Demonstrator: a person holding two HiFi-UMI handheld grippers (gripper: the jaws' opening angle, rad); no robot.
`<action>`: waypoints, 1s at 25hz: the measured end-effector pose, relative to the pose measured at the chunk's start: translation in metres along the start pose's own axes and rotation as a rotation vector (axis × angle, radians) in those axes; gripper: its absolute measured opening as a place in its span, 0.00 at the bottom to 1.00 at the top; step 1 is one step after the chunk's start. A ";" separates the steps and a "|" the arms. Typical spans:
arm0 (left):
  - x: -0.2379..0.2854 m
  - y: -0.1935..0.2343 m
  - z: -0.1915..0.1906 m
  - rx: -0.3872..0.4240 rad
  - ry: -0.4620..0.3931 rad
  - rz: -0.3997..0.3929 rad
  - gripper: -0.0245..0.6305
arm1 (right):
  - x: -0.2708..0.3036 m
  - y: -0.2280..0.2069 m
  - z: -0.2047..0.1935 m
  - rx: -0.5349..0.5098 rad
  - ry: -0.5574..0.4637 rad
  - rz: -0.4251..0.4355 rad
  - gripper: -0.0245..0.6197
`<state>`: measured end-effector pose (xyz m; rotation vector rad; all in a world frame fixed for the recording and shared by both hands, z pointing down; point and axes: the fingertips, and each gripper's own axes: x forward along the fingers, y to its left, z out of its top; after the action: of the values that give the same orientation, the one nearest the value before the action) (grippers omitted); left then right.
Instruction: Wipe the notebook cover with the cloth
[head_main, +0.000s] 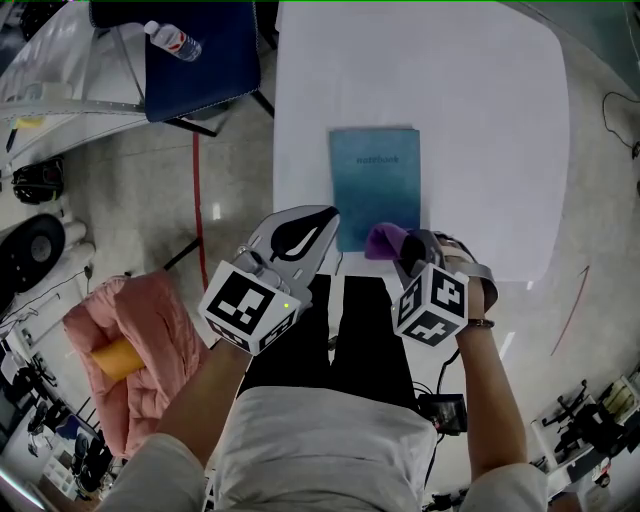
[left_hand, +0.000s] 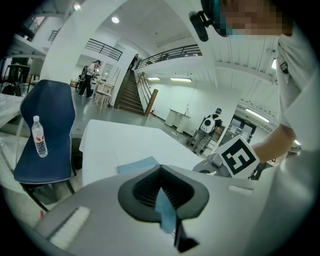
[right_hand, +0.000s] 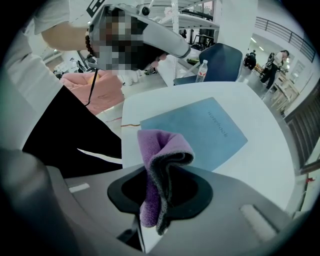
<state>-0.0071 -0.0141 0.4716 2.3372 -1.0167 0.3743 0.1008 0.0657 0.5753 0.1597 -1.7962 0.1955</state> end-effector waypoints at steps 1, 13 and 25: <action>0.000 0.000 0.001 0.000 -0.001 0.001 0.04 | 0.000 0.000 0.000 0.000 0.000 -0.002 0.21; -0.003 0.000 0.011 0.011 -0.010 0.016 0.04 | -0.006 -0.006 0.002 0.050 -0.050 -0.011 0.21; -0.016 -0.018 0.040 0.019 -0.024 0.023 0.04 | -0.054 -0.018 0.027 0.169 -0.217 -0.070 0.21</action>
<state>-0.0033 -0.0182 0.4250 2.3542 -1.0563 0.3664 0.0913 0.0419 0.5171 0.3760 -1.9854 0.2891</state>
